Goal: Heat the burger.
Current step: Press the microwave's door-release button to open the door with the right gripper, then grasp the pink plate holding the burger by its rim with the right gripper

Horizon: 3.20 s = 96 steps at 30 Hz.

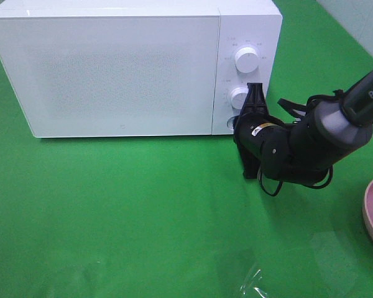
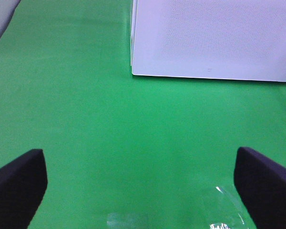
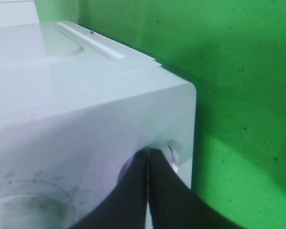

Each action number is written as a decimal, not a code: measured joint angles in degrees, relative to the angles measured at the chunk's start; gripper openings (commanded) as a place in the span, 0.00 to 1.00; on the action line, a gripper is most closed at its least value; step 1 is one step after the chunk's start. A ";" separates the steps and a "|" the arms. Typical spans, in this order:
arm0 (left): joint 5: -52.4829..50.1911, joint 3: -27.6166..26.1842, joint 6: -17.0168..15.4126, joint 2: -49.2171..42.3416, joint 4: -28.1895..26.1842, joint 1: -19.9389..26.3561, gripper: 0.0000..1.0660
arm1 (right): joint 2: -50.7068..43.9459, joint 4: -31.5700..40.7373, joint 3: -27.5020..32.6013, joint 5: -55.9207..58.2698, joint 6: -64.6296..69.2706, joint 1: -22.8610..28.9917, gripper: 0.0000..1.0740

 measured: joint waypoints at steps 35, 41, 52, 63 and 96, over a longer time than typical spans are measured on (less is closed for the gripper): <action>0.00 0.00 0.00 0.00 0.00 0.00 0.94 | 4.64 8.14 -5.33 -2.64 -3.78 2.41 0.01; 0.00 0.00 0.00 0.00 0.00 0.00 0.94 | 4.53 8.54 -5.50 -2.52 -4.41 2.46 0.01; 0.00 0.00 0.00 0.00 0.00 0.00 0.94 | 3.78 9.22 -5.50 -1.15 -5.96 2.52 0.01; 0.00 0.00 0.00 0.00 0.00 0.00 0.94 | -0.06 7.39 -4.47 5.33 -6.42 0.69 0.01; 0.00 0.00 0.00 0.00 0.00 0.00 0.94 | -21.37 -11.23 9.85 28.82 -30.88 -0.17 0.04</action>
